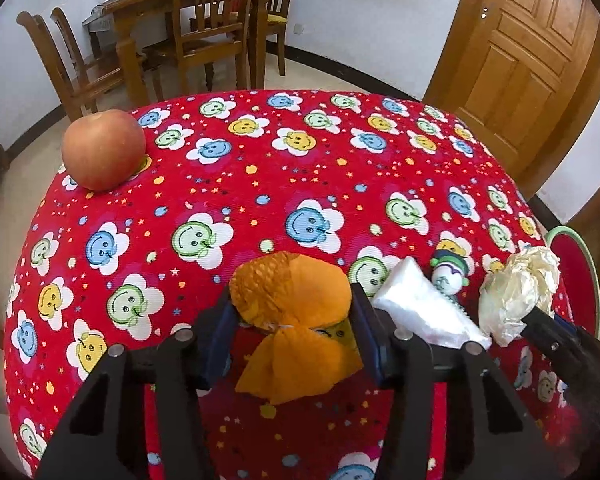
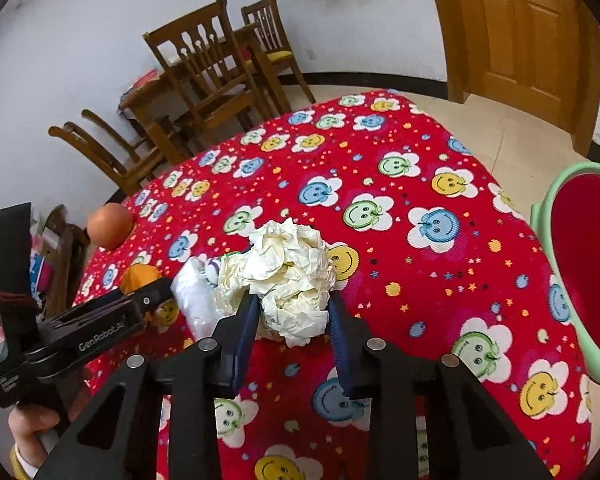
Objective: Collect trash
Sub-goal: 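Carry the orange mesh bag and white paper in both grippers over the bin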
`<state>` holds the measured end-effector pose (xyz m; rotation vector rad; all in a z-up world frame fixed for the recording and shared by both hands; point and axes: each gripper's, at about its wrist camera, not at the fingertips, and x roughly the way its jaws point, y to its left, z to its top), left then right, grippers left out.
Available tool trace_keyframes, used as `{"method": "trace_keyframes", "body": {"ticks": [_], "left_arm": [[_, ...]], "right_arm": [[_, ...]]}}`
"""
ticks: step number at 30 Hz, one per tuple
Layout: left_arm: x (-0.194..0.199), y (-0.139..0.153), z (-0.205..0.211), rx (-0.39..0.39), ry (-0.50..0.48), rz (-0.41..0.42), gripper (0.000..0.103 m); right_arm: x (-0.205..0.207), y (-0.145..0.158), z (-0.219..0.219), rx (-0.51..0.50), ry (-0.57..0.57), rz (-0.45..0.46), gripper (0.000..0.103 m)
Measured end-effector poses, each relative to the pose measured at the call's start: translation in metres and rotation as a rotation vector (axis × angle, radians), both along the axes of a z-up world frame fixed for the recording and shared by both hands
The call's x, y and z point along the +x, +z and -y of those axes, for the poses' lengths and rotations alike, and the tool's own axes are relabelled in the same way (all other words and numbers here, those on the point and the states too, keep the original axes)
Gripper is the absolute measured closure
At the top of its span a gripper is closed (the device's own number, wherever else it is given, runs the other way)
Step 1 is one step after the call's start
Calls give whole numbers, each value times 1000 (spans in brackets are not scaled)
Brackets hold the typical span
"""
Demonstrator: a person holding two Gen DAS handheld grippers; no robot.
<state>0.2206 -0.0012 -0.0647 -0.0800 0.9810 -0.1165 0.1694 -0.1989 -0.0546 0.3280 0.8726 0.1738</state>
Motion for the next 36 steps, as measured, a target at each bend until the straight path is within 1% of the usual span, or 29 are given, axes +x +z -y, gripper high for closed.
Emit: {"method": "trace_keyframes", "body": {"ticks": [8,14,18,27,36], "left_arm": [[-19,23,3,-27,-13,47,50],[-34,39,16,-31,-49,74,50],[-43,48,28,-49,-82,85,50],[-64,67,71,-70,-182,117,50],[-74,70,119,-77,-275,113,50]], "right_arm": [[-22,16,11,19,-16,42,68],[-36,23,22,26,-42,58,68],[-47,27,31,31,-68,67,68],[-84,41,71,32,-176,108,68],[-108,41,117,23,-274,111,68]]}}
